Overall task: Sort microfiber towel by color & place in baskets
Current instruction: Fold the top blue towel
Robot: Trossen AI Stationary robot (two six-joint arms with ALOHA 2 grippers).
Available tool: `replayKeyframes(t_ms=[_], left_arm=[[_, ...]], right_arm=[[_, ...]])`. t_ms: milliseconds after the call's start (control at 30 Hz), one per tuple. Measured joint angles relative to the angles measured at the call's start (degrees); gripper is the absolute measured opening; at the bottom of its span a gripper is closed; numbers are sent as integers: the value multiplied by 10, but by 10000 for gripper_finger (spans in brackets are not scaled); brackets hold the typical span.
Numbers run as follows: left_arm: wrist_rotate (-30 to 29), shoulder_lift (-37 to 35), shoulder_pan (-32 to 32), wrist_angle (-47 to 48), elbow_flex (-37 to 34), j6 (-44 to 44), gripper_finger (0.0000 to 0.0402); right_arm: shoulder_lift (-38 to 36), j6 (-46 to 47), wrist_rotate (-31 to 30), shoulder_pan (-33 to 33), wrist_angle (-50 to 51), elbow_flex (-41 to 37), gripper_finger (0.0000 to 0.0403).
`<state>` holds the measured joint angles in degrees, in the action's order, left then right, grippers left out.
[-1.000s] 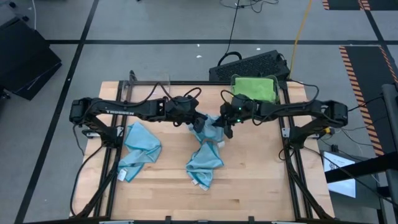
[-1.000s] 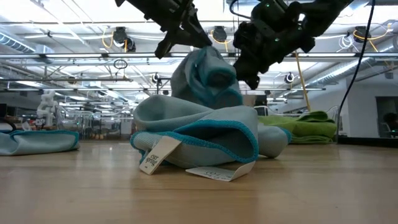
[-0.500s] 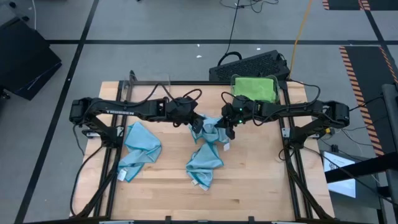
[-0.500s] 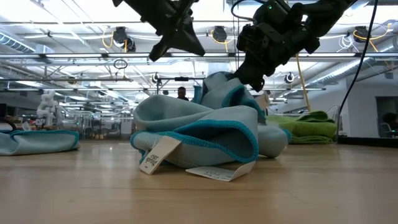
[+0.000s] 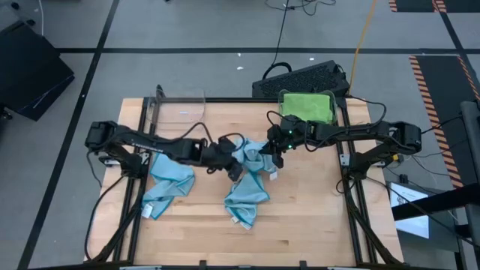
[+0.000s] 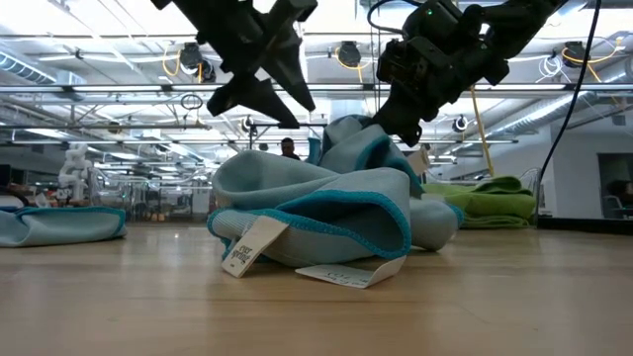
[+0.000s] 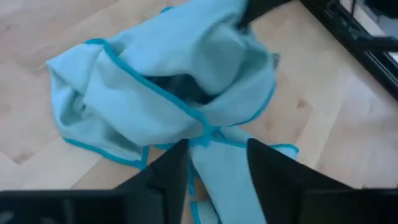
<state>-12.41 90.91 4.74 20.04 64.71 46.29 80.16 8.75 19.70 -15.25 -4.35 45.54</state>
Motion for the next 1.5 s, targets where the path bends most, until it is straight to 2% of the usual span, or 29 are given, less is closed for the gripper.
replayKeyframes(t_ms=[133, 267, 433, 533, 700, 967, 1167, 1267, 1400, 1500], left_arm=[[-42, 20, 28, -5, 0, -31, 201], [-67, 48, 34, -10, 2, -20, 202], [-74, 78, 26, -18, 0, 17, 174], [-78, 85, 23, -61, 4, 18, 154], [-106, 85, 18, -60, 2, 18, 119], [-89, 85, -1, -3, 2, 54, 10], [-89, 68, -8, 13, 2, 48, 5], [-91, 42, -10, 18, 2, 24, 4], [-109, 2, -11, 55, 2, 8, 4], [-110, -26, -15, 77, 2, -11, 3]], right_arm=[[0, 2, 0, 0, -1, 0, 0], [0, 8, 0, 0, 0, 0, 0], [0, 16, 0, 0, -1, 0, 0], [0, 16, 0, 0, 1, 0, 0], [0, 15, 0, 0, -1, 0, 0], [0, 14, 0, 0, -1, 0, 0], [0, 22, 3, 0, 5, 0, 4], [0, 39, 31, 0, 6, 0, 17], [0, 41, 46, 6, 13, 0, 46], [-7, 52, 66, 8, 29, 0, 82]])
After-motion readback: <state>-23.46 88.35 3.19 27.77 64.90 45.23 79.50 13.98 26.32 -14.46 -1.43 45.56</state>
